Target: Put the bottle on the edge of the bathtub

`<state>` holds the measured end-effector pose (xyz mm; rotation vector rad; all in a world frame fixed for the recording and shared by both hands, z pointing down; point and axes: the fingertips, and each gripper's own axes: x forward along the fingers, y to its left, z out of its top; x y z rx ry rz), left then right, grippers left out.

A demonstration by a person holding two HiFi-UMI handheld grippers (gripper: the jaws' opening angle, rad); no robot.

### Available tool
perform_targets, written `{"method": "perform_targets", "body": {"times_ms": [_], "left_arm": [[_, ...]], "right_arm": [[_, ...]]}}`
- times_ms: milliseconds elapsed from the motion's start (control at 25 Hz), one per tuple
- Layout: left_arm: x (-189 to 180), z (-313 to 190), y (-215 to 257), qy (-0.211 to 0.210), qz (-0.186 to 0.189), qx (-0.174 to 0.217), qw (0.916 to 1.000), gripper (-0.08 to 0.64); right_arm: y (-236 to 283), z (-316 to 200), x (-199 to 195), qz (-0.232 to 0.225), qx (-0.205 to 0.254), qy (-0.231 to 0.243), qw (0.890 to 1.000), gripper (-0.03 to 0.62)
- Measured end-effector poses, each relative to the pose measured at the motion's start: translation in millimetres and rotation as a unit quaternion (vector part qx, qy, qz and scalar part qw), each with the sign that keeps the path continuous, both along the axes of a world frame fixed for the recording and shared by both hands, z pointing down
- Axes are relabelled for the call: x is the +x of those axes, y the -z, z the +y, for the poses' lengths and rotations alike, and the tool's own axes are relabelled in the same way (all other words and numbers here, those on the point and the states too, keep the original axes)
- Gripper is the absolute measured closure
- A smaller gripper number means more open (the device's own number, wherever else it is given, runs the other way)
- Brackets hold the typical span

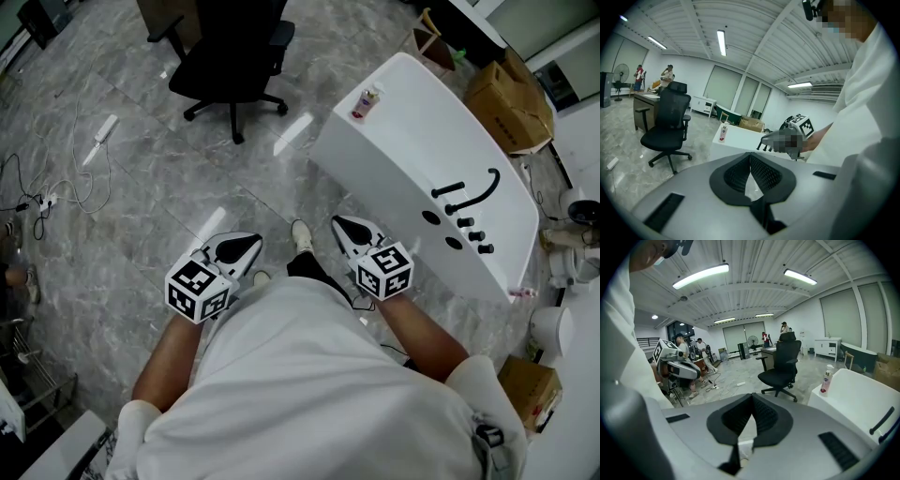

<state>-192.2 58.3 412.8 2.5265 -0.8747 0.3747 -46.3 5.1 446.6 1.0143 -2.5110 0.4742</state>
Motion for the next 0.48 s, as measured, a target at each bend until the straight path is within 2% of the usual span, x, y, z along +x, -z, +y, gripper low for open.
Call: {"method": "perform_targets", "body": {"times_ms": [480], "left_arm": [[7.8, -22.5, -3.3, -0.003, -0.008, -0.008, 0.9999, 0.541]], "right_arm": [[-3.4, -27.3, 11.5, 0.0, -0.005, -0.003, 1.0, 0.584]]}}
